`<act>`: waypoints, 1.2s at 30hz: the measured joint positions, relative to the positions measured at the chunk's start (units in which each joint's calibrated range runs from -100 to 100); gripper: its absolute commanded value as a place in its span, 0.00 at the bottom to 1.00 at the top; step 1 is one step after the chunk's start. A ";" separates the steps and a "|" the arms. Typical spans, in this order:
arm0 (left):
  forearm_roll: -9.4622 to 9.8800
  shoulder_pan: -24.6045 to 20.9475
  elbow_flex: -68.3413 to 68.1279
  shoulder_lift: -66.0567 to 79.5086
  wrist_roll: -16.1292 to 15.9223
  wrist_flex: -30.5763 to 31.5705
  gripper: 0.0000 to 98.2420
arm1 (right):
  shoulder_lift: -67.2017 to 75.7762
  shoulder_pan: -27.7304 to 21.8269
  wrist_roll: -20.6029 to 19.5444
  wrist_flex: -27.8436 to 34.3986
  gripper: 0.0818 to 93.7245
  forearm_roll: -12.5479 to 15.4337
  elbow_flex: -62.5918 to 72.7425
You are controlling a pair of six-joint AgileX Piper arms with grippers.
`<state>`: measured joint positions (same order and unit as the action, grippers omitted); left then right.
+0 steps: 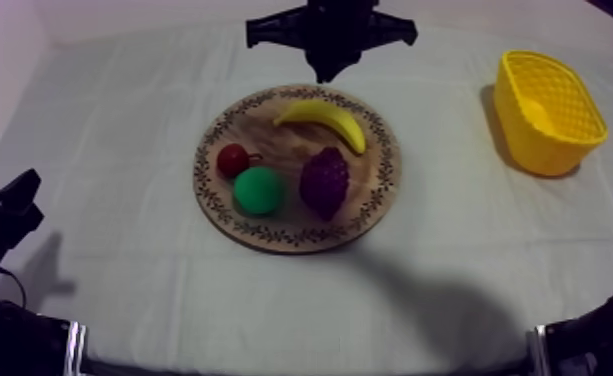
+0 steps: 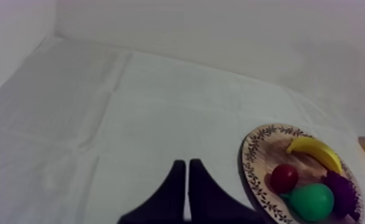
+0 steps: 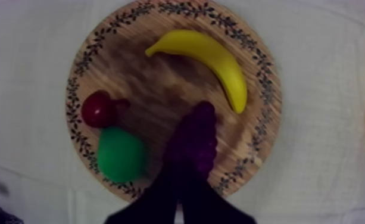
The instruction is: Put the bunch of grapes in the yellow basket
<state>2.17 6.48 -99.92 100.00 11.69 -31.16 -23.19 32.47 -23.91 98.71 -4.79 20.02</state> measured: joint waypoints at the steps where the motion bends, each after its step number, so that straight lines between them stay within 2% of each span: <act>1: 0.00 0.00 0.00 0.00 0.00 0.00 0.00 | -0.14 -0.08 0.27 0.07 0.20 0.24 0.00; 4: 0.00 0.00 0.00 0.00 0.00 0.00 0.00 | -0.20 -0.34 0.88 0.08 0.54 1.11 -0.42; 6: 0.00 0.00 0.00 0.00 0.00 0.00 0.00 | -0.09 -0.45 0.99 0.08 0.72 1.43 -1.04; 8: 0.00 0.00 0.00 0.00 0.00 0.00 0.00 | 0.10 -0.45 1.06 0.08 0.84 1.66 -1.73; 10: 0.00 0.00 0.00 0.00 0.00 0.00 0.00 | 0.44 -0.45 1.08 0.08 0.90 2.10 -2.42; 14: 0.00 0.00 0.00 0.00 0.00 0.00 0.00 | 0.57 -0.25 0.81 -0.01 0.95 2.53 -4.72; 18: 0.00 0.00 0.00 0.00 0.00 0.00 0.00 | 0.38 0.03 0.78 -1.54 0.95 3.17 -8.12; 28: 0.00 0.00 0.00 0.00 0.00 0.00 0.00 | -2.75 0.17 1.09 -13.04 0.95 4.79 -18.32; 36: 0.00 0.00 0.00 0.00 0.00 0.00 0.00 | -8.27 -0.74 1.47 -17.60 0.95 6.19 -18.84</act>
<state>2.17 6.48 -99.92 100.00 11.69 -31.16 -31.46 31.73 -22.44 81.10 1.40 1.17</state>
